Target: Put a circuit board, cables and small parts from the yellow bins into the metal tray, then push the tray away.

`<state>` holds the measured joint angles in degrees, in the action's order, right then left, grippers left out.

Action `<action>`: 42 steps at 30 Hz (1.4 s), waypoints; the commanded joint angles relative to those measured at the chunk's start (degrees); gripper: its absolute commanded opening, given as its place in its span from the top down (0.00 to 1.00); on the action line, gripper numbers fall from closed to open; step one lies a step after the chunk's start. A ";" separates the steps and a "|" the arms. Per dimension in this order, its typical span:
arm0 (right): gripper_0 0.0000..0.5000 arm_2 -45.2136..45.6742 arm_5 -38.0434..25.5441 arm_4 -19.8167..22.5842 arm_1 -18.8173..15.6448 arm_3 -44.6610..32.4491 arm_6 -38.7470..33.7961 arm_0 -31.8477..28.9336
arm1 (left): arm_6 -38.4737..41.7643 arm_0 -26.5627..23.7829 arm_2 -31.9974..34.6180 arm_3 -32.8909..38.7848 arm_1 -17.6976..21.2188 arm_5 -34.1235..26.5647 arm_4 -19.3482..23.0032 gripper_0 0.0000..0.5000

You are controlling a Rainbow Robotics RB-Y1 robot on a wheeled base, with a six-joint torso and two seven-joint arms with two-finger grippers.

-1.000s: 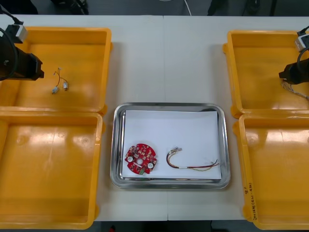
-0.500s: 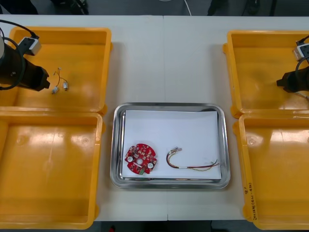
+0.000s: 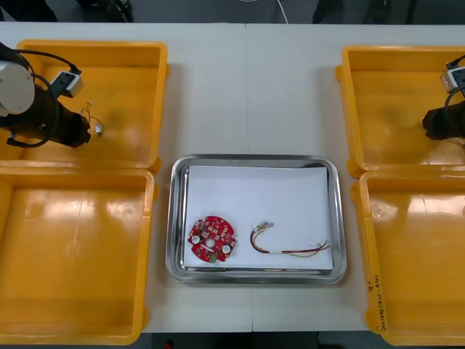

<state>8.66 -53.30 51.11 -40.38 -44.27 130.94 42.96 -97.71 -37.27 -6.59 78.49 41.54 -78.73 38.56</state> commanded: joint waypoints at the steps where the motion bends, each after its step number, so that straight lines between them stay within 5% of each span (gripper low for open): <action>1: 0.91 -0.75 0.57 0.83 0.30 -0.82 1.16 -0.42 | 0.68 0.54 -2.20 -0.88 2.40 2.88 0.56 0.00; 5: 1.00 -0.75 0.57 0.83 0.39 -1.35 1.16 -0.33 | 1.03 0.62 -3.43 -1.76 2.40 4.46 0.56 0.00; 30: 1.00 -0.40 -5.32 -4.27 1.62 -3.19 -2.18 7.49 | 1.56 0.54 -4.13 -3.25 -0.06 7.45 -1.20 0.03; 32: 1.00 -0.58 -5.32 -6.03 2.41 -3.10 -2.80 8.63 | 1.56 0.62 -4.13 -3.25 -0.32 7.62 -1.55 0.23; 34: 1.00 -0.49 -5.32 -7.26 3.20 -3.10 -3.15 9.34 | 1.64 0.62 -4.05 -3.25 -0.41 7.62 -1.55 0.62; 35: 1.00 -0.49 -5.32 -7.96 3.81 -3.10 -3.59 9.78 | 1.73 0.62 -4.05 -3.34 -0.50 7.62 -1.55 1.00; 42: 1.00 -0.49 -4.97 -10.42 5.92 -3.10 -5.00 10.92 | 2.17 0.62 -5.54 -3.25 -0.67 9.12 -1.82 1.00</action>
<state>8.66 -58.36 41.47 -35.61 -46.08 127.52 50.79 -97.70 -37.27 -10.19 74.96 41.30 -71.20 37.46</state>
